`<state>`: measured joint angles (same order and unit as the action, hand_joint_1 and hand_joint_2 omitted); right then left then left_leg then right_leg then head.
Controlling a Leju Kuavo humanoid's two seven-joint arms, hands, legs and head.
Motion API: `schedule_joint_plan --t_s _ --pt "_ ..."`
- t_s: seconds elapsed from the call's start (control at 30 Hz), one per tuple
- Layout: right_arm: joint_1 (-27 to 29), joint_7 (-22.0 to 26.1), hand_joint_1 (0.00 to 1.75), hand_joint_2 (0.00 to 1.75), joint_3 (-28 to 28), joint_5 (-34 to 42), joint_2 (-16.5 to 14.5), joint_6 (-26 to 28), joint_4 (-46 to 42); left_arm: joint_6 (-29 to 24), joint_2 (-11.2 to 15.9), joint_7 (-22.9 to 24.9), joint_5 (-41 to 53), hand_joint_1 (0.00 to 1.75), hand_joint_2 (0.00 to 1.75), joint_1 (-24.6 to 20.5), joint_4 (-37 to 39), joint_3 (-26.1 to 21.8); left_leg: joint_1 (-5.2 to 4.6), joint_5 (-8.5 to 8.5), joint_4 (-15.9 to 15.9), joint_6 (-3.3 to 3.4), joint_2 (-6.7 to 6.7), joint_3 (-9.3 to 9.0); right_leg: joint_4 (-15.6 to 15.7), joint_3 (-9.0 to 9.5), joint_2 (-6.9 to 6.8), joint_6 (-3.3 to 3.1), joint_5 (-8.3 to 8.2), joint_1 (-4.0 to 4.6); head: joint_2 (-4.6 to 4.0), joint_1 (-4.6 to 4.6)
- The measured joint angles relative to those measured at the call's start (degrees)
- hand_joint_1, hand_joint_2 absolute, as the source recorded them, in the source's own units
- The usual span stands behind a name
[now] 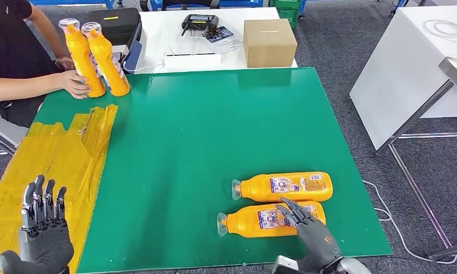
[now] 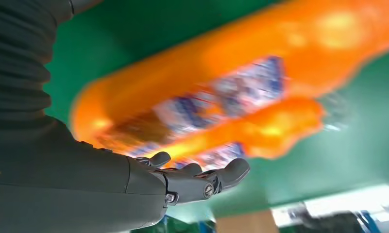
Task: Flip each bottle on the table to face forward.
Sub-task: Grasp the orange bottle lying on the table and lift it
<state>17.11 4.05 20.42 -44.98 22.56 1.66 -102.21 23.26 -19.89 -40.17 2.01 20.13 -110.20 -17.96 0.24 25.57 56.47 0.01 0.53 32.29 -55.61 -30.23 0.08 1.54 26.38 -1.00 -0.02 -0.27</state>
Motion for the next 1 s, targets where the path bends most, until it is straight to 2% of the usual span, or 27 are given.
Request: schedule_joint_plan --t_s 0.23,0.53,1.0 --pt "1.87 -1.4 0.0 1.75 -1.27 1.99 4.19 -1.16 -0.95 0.65 0.0 0.0 -0.37 0.0 0.0 -0.02 -0.01 -1.09 0.02 0.0 0.0 0.0 0.0 -0.05 0.0 0.01 0.0 0.0 0.0 0.01 0.0 -0.03" --pt "3.14 -4.49 0.0 1.75 -1.47 7.56 11.31 -2.91 -2.67 2.98 0.0 0.0 -0.43 0.0 0.0 -0.36 -0.18 -2.26 -0.02 0.0 0.0 0.01 0.0 -0.05 0.01 0.06 0.0 0.01 0.0 -0.01 0.0 0.0" --pt "0.03 -4.03 0.0 1.75 -1.68 5.58 11.69 -3.69 -1.92 3.57 0.0 0.0 -0.39 0.0 0.0 -0.32 -0.57 -2.26 0.0 -0.01 0.0 0.02 0.0 -0.08 0.0 0.07 0.0 0.01 0.0 0.0 0.0 -0.02"
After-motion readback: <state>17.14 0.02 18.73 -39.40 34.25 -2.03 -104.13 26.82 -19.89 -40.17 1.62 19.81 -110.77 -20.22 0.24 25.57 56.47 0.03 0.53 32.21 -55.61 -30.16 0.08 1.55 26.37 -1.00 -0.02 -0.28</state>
